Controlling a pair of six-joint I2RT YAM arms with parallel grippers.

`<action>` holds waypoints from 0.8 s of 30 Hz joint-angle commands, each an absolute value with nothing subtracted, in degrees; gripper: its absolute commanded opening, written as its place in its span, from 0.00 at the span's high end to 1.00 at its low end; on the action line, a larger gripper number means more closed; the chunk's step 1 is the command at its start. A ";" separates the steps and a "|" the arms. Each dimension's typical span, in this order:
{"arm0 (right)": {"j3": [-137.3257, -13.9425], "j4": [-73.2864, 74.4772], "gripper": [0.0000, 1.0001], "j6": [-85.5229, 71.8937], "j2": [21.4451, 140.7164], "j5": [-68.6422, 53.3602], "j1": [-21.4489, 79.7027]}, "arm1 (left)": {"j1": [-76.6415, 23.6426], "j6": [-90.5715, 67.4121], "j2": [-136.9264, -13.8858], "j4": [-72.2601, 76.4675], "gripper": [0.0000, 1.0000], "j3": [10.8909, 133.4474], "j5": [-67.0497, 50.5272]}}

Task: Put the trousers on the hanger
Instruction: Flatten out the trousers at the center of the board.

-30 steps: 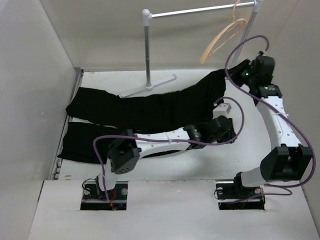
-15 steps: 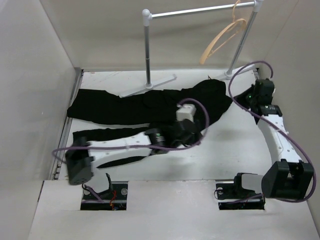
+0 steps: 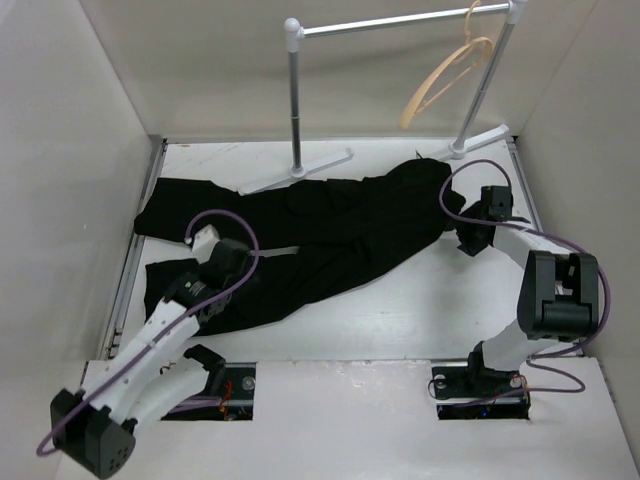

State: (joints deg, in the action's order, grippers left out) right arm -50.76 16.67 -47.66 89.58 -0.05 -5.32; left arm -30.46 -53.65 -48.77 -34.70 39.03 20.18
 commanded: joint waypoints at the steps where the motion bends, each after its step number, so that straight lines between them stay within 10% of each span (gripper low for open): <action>1: -56.59 9.14 0.37 -49.31 92.71 -0.70 -6.90 | -24.32 -57.04 -41.85 -45.60 0.53 34.73 18.37; 9: -67.13 10.63 0.50 -49.48 104.31 -1.05 -6.64 | -10.08 -58.80 -39.81 -48.52 0.52 29.01 10.21; 15: -70.94 15.11 0.94 -49.13 106.01 -0.27 -6.64 | -0.76 -60.03 -48.93 -36.59 0.55 24.79 5.89; 24: -60.55 32.66 0.98 -47.64 78.60 5.54 -6.64 | 6.37 -58.98 -63.79 -27.25 0.65 34.09 11.77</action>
